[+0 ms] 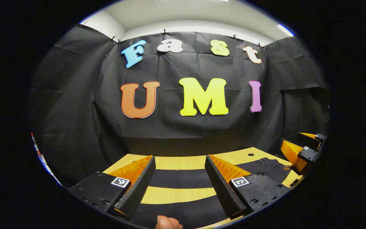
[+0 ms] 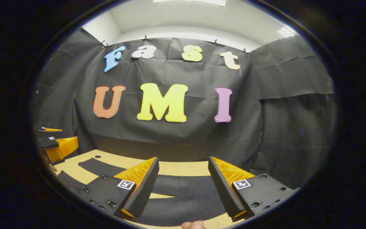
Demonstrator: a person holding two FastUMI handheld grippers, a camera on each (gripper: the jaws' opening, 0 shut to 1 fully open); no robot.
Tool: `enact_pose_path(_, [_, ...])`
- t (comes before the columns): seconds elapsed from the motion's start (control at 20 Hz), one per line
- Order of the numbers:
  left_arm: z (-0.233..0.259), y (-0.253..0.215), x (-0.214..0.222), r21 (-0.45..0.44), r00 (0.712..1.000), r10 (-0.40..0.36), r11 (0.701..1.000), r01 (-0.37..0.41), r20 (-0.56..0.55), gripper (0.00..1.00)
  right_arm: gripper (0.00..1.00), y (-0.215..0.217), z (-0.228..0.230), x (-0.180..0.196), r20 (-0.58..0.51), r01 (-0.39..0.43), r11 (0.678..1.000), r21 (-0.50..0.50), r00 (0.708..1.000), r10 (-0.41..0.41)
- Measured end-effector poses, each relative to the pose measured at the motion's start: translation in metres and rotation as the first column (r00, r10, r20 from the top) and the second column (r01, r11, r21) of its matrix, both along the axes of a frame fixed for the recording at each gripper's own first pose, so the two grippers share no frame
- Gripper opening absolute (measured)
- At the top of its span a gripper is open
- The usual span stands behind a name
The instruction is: Grasp the waist and the cuffs of the jeans and fold them to make the two legs overlap; first hold the waist and fold one-third of the jeans toward the cuffs, then hold the cuffs and fold the remaining one-third in the same direction to finish folding.
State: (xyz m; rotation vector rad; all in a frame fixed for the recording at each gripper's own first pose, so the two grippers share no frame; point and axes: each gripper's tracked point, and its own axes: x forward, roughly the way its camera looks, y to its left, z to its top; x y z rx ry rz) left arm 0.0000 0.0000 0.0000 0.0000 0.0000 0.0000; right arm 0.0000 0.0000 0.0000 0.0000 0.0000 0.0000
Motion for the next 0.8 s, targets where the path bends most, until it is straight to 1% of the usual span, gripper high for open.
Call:
enact_pose_path(0.15, [0.005,-0.009,-0.002,-0.002,1.000,-0.008,1.000,0.008,-0.018,1.00,0.94,-0.007,0.011,0.002,0.005,-0.002,1.000,-0.008,1.000,0.002])
enact_pose_path(0.2, [0.010,-0.013,-0.003,0.000,1.000,-0.014,1.000,0.014,-0.012,1.00,0.96,-0.010,0.019,0.003,0.017,-0.005,1.000,-0.002,1.000,0.005])
enact_pose_path(0.3, [0.018,-0.019,-0.003,0.022,1.000,-0.012,1.000,0.012,-0.011,1.00,0.94,-0.015,0.028,0.009,0.029,-0.014,1.000,0.007,0.999,0.014])
enact_pose_path(0.5, [0.026,-0.035,0.001,0.024,1.000,0.012,1.000,-0.012,-0.006,1.00,0.94,-0.018,0.038,0.020,0.029,-0.070,0.997,0.021,0.997,0.069])
enact_pose_path(0.55, [0.028,-0.034,0.002,0.028,1.000,0.018,0.999,-0.018,-0.001,1.00,0.97,-0.017,0.040,0.022,0.032,-0.084,0.996,0.020,0.996,0.084])
enact_pose_path(0.65, [0.030,-0.037,0.006,0.020,1.000,0.009,1.000,-0.009,0.007,1.00,0.94,-0.019,0.038,0.026,0.024,-0.086,0.996,0.008,0.996,0.086])
enact_pose_path(0.8, [0.026,-0.031,0.018,0.022,1.000,-0.006,1.000,0.006,-0.006,1.00,0.96,-0.018,0.040,0.027,0.035,-0.059,0.998,0.021,0.998,0.059])
